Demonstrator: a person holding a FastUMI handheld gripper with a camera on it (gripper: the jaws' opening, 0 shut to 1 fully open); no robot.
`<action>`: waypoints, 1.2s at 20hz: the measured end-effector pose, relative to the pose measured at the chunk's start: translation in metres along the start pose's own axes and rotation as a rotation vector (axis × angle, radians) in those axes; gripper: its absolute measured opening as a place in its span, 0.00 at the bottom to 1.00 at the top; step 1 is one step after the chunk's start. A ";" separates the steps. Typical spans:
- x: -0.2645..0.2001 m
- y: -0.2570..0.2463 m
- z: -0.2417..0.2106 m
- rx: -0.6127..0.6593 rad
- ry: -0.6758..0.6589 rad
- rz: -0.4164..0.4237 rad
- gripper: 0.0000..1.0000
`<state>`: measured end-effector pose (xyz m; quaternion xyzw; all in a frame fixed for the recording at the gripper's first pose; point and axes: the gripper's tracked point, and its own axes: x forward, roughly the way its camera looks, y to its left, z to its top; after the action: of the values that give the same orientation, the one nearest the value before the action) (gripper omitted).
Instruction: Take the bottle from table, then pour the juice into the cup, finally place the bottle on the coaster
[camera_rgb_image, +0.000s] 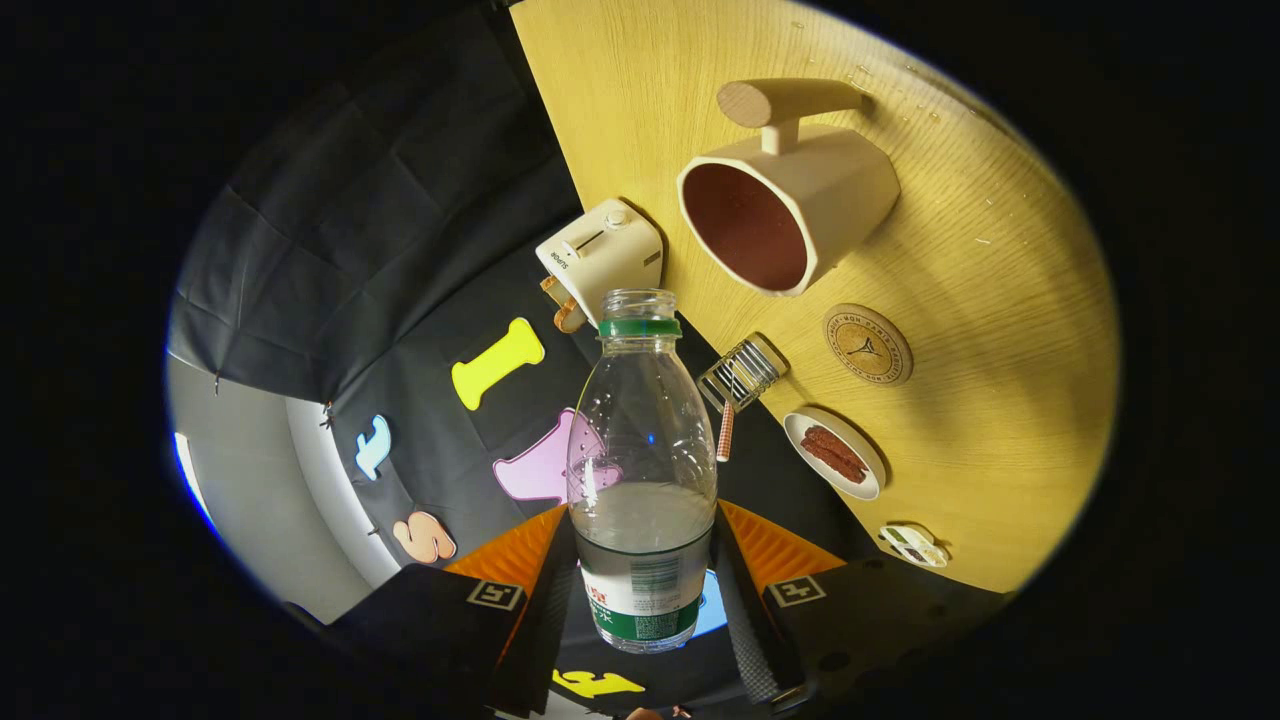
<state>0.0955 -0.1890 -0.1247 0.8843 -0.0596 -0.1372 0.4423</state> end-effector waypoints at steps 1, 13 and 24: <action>0.000 -0.001 0.000 -0.007 -0.002 0.001 0.73; -0.001 -0.024 -0.002 -0.334 0.019 -0.051 0.73; 0.008 -0.016 0.017 -1.173 -0.043 -0.087 0.73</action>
<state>0.0978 -0.1940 -0.1487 0.4907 0.0535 -0.1833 0.8502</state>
